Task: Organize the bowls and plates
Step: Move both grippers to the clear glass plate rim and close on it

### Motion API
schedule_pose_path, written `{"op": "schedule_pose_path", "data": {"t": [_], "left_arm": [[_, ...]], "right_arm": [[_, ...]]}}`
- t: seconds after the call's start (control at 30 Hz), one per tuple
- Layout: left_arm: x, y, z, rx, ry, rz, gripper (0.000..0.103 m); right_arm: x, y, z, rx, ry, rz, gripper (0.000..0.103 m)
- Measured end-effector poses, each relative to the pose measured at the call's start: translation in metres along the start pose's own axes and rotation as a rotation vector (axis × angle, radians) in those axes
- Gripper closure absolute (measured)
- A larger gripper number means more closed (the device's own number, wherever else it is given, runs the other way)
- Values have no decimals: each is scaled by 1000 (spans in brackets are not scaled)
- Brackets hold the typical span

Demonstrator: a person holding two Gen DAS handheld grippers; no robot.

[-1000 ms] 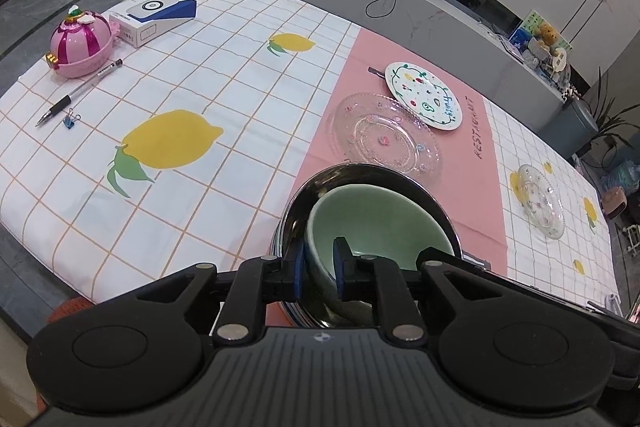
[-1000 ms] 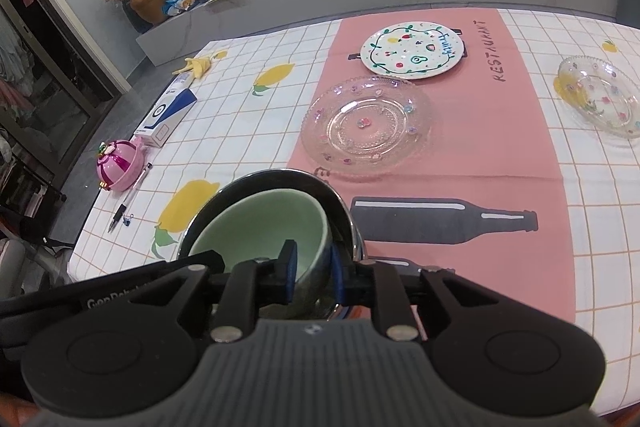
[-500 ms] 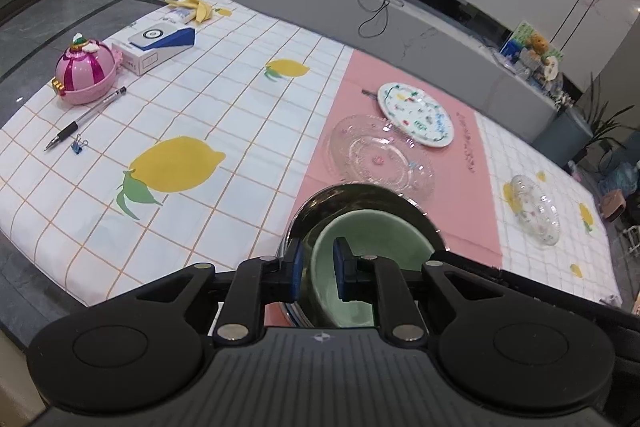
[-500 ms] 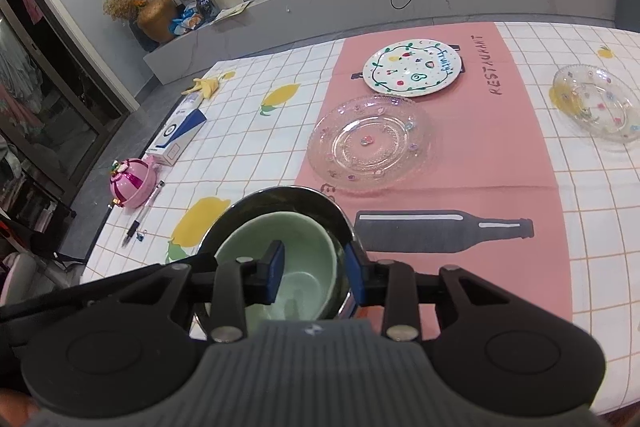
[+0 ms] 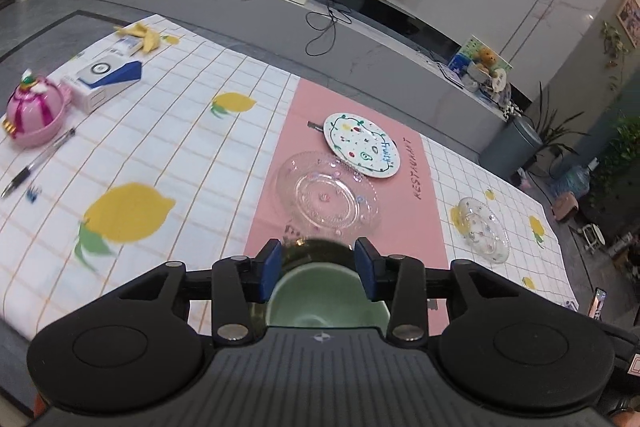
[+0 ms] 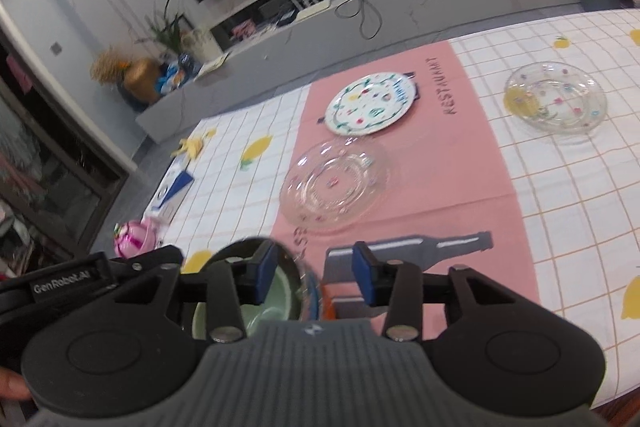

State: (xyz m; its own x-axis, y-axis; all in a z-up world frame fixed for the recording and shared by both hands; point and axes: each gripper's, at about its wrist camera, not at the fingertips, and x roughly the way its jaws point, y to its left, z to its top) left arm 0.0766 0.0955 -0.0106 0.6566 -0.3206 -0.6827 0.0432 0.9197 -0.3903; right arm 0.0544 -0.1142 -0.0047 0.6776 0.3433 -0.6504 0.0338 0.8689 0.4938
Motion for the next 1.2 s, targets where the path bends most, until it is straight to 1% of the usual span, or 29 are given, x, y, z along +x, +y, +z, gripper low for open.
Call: {"op": "schedule_pose_path", "data": {"t": [0.17, 0.23, 0.4, 0.53, 0.63, 0.7, 0.93, 1.13, 1.2], "left_arm": [[18, 6, 23, 31, 46, -31, 58], [27, 9, 33, 49, 62, -40, 58], [54, 12, 52, 134, 92, -41, 58], [84, 21, 63, 158, 142, -52, 58], [107, 30, 68, 152, 180, -63, 58], [120, 35, 71, 151, 190, -76, 58], [161, 52, 74, 161, 194, -73, 58], [182, 62, 68, 135, 200, -93, 58], [186, 61, 67, 142, 206, -100, 58]], "right_arm": [[9, -16, 12, 48, -9, -18, 53], [17, -21, 17, 68, -3, -21, 53], [45, -29, 30, 76, 35, -60, 51], [74, -33, 38, 54, 82, -95, 50], [96, -34, 43, 33, 112, -114, 50], [107, -35, 45, 22, 124, -126, 50], [147, -36, 55, -13, 159, -148, 50], [167, -36, 58, -31, 169, -162, 50], [172, -36, 58, -33, 169, -164, 51]]}}
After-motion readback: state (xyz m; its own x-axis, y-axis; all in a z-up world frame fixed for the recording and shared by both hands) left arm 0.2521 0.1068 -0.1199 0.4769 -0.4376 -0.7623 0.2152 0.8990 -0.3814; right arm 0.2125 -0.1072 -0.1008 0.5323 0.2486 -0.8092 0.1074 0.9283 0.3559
